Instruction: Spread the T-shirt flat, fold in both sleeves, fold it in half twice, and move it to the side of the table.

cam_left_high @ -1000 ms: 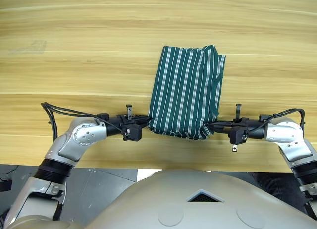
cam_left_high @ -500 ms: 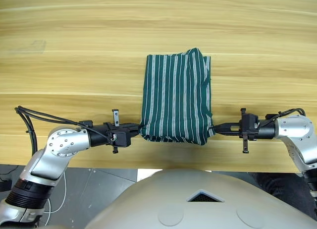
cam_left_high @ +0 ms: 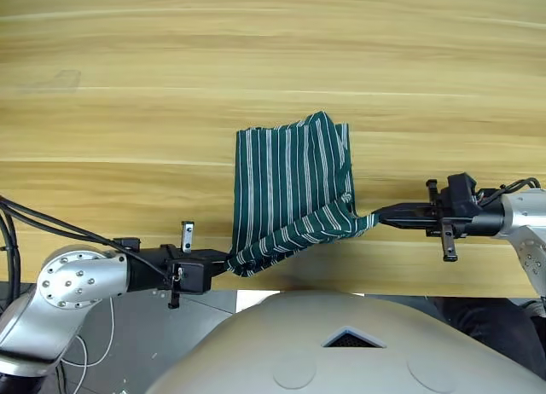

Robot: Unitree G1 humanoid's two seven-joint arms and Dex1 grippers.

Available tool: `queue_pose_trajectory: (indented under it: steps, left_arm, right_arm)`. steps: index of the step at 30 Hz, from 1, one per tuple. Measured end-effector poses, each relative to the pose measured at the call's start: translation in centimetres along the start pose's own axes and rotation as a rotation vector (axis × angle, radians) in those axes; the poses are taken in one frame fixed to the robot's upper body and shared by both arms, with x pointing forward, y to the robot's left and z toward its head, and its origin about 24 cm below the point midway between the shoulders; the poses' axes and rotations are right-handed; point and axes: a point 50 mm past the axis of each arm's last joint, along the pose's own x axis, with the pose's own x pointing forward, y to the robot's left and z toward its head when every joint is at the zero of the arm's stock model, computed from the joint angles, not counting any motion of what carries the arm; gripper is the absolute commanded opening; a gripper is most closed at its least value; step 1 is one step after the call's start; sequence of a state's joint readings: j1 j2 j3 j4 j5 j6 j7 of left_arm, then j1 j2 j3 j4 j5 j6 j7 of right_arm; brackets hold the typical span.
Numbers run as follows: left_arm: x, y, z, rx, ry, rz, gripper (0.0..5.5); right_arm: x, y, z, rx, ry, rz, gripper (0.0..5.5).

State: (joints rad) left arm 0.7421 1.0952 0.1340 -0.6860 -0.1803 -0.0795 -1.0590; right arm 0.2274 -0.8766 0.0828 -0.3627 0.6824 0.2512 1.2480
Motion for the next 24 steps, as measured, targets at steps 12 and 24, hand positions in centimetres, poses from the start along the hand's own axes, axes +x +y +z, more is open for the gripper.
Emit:
queue_pose_trajectory:
  steps: [12,24]
  left_arm:
    - [0.0,1.8,-0.1,-0.017,-0.025,0.052,0.21]
    - [0.9,7.0,-1.1,-0.189,-0.226,0.129,0.21]
  right_arm:
    - [0.4,-0.1,0.3,-0.025,0.004,0.005,0.00]
    - [1.8,-3.4,1.0,-0.090,-0.145,-0.166,0.00]
